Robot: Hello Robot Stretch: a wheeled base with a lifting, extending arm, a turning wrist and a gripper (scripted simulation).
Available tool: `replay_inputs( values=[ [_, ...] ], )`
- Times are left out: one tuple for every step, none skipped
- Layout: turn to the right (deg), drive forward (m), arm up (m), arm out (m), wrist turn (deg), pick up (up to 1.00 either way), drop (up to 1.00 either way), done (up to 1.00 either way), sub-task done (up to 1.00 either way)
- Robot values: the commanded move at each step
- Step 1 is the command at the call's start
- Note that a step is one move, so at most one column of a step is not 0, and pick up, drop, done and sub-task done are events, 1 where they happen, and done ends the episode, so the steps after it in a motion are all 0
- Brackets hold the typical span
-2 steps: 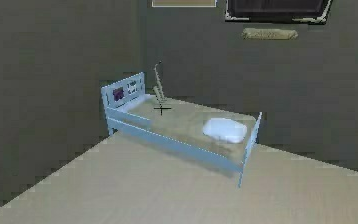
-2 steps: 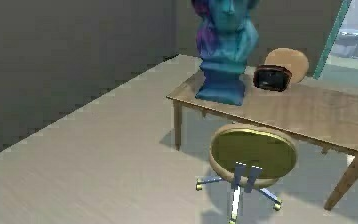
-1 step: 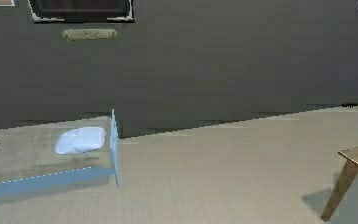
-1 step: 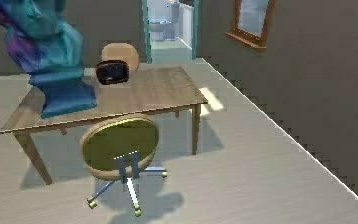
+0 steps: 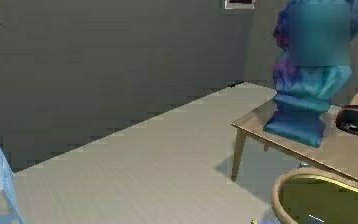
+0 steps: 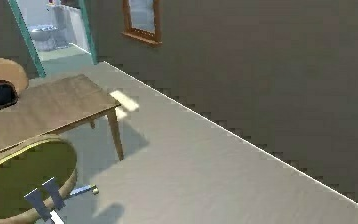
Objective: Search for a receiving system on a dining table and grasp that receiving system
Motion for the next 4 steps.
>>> replay_inputs(
  values=[
    [0.0, 0.05, 0.00, 0.00, 0.0, 0.00, 0.00, 0.00, 0.00],
    [45.0, 0.00, 0.00, 0.00, 0.0, 0.00, 0.00, 0.00, 0.00],
    [33.0, 0.00, 0.00, 0.00, 0.0, 0.00, 0.00, 0.00, 0.00],
    [0.0, 0.35, 0.00, 0.00, 0.0, 0.00, 0.00, 0.00, 0.00]
  ],
)
